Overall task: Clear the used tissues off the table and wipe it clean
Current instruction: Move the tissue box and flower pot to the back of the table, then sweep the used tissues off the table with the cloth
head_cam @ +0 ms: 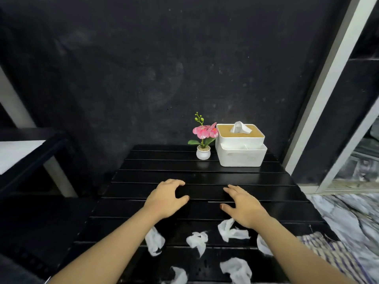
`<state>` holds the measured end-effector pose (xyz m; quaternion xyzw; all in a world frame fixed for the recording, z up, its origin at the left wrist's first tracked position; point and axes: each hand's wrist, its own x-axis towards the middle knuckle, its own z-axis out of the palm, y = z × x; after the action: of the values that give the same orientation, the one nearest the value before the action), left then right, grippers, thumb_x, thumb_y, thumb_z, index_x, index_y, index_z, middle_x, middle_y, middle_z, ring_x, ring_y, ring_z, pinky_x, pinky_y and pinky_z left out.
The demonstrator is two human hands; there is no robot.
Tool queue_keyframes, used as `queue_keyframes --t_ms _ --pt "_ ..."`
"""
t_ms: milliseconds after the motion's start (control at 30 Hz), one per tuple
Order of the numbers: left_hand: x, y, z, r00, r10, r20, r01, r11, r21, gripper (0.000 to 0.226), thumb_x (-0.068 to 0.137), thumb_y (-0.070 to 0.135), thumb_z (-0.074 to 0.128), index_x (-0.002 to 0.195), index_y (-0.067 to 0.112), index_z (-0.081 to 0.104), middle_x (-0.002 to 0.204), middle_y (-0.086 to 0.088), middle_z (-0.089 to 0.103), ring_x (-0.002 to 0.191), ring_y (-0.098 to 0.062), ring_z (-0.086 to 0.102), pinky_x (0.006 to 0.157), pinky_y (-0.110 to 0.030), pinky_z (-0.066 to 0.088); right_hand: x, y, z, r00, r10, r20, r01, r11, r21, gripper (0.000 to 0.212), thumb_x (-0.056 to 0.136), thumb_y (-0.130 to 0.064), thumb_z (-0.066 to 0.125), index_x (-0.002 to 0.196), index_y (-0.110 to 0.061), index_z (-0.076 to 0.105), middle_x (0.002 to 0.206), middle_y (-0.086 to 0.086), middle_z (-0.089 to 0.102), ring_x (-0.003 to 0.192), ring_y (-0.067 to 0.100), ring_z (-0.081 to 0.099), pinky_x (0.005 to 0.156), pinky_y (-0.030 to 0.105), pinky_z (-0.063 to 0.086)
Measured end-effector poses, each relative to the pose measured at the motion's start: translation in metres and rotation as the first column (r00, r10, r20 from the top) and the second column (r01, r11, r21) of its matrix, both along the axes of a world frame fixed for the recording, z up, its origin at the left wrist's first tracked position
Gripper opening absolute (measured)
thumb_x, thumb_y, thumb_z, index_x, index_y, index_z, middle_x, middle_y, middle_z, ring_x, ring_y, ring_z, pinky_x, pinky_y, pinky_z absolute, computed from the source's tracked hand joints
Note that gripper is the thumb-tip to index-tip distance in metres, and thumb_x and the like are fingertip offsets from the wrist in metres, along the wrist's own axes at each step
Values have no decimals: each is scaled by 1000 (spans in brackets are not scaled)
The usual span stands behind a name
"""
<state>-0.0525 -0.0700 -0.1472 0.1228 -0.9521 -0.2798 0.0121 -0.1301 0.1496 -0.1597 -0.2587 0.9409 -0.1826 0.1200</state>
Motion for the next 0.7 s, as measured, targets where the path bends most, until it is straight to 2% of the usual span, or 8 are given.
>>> queue_keyframes --t_ms 367,467,567,700 --pt "90 -30 13 996 86 23 -83 991 -103 50 86 41 52 132 28 43 144 9 40 133 -15 35 107 -36 37 55 41 26 998 -39 -42 41 998 49 51 90 -41 45 138 -28 30 151 -4 27 138 17 24 114 40 25" --pt "121 -40 12 993 112 42 -105 984 -141 48 88 40 50 133 27 43 145 9 39 133 -16 35 108 -36 36 68 63 26 995 -64 -80 67 997 36 43 94 -28 41 136 -28 34 149 -4 30 137 17 27 112 39 27" --pt "154 -51 10 985 161 61 -154 982 -111 45 91 35 47 135 25 42 148 6 35 126 -22 46 107 -37 38 78 91 21 992 -97 -83 98 995 6 43 93 -12 37 134 -23 39 147 1 34 137 20 28 113 37 26" --pt "192 -63 4 978 200 53 -192 973 -125 44 94 29 43 137 24 39 150 3 33 137 -18 30 112 -34 30 92 125 14 983 -155 -99 155 988 -12 43 90 -4 38 132 -13 43 144 10 40 134 26 33 113 38 27"
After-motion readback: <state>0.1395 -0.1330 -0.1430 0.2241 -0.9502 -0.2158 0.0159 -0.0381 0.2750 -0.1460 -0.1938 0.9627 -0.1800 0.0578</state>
